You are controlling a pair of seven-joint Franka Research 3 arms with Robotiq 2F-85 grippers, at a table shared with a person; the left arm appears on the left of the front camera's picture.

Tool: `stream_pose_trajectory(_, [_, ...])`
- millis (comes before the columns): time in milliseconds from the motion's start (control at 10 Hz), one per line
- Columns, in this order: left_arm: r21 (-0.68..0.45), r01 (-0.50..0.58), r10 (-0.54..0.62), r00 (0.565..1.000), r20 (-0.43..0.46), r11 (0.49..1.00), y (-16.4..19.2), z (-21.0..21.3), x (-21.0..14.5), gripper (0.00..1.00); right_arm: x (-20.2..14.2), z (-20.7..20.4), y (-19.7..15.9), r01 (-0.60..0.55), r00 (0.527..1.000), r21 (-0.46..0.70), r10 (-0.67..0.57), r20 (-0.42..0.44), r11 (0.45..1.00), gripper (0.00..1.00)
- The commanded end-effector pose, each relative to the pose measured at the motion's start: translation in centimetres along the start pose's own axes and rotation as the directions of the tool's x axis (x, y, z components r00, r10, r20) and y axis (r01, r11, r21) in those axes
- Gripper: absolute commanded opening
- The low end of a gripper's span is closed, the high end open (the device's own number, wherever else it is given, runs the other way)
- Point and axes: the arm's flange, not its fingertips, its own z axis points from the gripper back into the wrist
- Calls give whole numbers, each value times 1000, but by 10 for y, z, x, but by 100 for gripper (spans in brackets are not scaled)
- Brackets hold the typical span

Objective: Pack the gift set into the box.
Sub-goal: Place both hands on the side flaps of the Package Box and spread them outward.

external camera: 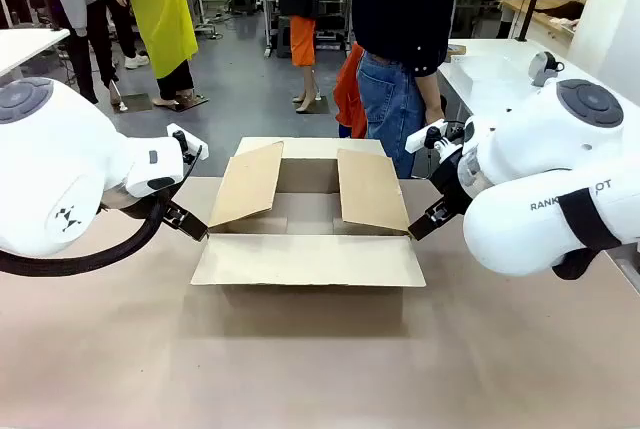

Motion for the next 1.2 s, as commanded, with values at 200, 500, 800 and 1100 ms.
stream_pose_trajectory(200, [0,0,0,1000,0,1000,0,0,0,100,0,0,0,0,1000,0,0,0,1000,100])
stream_pose_trajectory(500, [0,0,0,1000,0,1000,0,0,0,100,0,0,0,0,1000,0,0,0,1000,100])
stream_pose_trajectory(800, [0,0,0,1000,0,1000,0,0,0,100,0,0,0,0,1000,0,0,0,1000,100])
stream_pose_trajectory(1100, [0,0,0,1000,0,1000,0,0,0,100,0,0,0,0,1000,0,0,0,1000,100])
